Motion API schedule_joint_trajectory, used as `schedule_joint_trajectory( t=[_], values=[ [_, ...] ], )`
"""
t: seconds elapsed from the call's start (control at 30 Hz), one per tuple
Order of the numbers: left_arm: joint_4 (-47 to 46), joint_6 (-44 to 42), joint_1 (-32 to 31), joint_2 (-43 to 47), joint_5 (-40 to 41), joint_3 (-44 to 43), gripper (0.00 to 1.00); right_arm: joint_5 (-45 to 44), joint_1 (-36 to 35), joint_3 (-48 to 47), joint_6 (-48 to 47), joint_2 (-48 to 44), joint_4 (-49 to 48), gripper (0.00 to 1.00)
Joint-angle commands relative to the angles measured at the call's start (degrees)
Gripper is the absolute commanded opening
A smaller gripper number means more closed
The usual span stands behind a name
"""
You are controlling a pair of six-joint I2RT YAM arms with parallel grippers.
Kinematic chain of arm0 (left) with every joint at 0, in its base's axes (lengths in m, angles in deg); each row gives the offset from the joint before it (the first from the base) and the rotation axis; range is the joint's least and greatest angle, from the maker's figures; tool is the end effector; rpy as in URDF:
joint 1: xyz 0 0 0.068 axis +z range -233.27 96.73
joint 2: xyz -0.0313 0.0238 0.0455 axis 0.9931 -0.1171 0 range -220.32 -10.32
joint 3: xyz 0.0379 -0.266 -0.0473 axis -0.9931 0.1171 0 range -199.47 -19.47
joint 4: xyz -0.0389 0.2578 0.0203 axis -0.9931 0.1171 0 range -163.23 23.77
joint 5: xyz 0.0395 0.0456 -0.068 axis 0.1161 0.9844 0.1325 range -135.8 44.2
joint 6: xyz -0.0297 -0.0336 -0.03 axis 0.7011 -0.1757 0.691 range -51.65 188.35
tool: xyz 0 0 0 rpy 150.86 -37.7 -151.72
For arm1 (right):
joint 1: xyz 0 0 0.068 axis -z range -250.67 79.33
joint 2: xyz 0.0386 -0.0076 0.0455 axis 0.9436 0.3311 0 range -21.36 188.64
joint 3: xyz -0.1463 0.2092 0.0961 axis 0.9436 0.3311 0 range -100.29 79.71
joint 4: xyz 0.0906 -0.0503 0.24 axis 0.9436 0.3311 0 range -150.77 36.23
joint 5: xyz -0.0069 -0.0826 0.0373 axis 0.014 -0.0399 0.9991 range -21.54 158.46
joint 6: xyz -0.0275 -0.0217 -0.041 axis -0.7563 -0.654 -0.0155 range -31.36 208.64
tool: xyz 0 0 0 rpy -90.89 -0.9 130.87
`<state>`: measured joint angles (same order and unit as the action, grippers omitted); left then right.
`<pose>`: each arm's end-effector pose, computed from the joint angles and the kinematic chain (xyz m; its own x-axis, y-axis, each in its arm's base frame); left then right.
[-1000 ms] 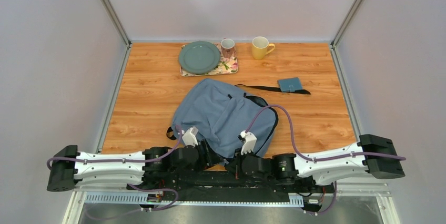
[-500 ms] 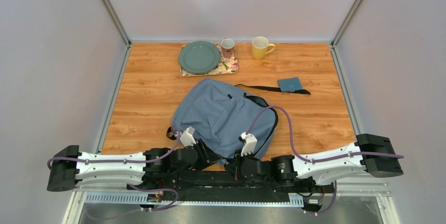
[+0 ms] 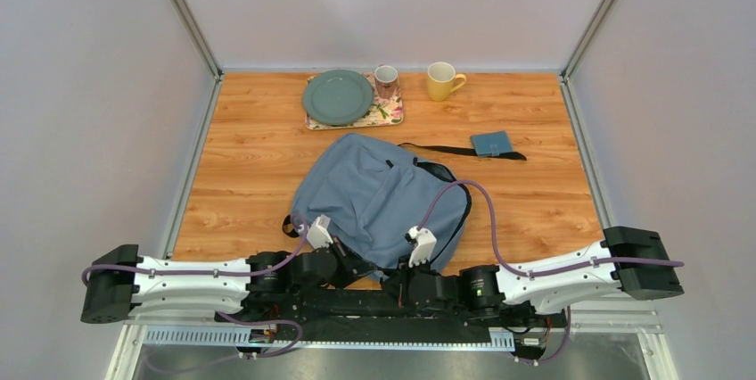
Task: Pack the student bag
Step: Zip the student bag at the center of the board.
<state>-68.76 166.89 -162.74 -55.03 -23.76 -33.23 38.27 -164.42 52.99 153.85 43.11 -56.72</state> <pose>0.0425 -0.1554 0.1626 -0.8302 -0.5495 -0.0942 -0.2318 0.4938 -0.8381 0.0037 0.2154 0.1793 -0.7869 0.0094 -0.6170 -0.4117 0.7370 0.5361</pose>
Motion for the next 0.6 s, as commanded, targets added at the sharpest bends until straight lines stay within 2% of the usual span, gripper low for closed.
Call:
schedule_joint_trajectory(
  t=[0.0,0.13,0.27,0.47,0.57],
  values=[
    [0.6,0.7,0.1,-0.5,1.0,0.7,0.00,-2.0,-1.1,-0.2,1.2,-1.2,2.0,0.00],
    [0.3,0.4,0.1,-1.5,-0.1,0.8,0.00,-4.9,-0.8,-0.3,2.3,-2.2,4.6,0.00],
    [-0.3,-4.5,0.0,-2.2,-1.3,0.4,0.00,-6.0,2.3,-0.6,2.6,-5.8,9.1,0.00],
    [-3.1,-16.2,-0.6,-3.0,-1.4,1.4,0.00,1.4,15.2,0.8,-1.0,-13.8,10.0,0.00],
    [-7.9,-20.7,-0.8,-3.0,-2.2,4.1,0.00,3.2,20.6,-0.2,-3.4,-14.1,12.6,0.00]
  ],
)
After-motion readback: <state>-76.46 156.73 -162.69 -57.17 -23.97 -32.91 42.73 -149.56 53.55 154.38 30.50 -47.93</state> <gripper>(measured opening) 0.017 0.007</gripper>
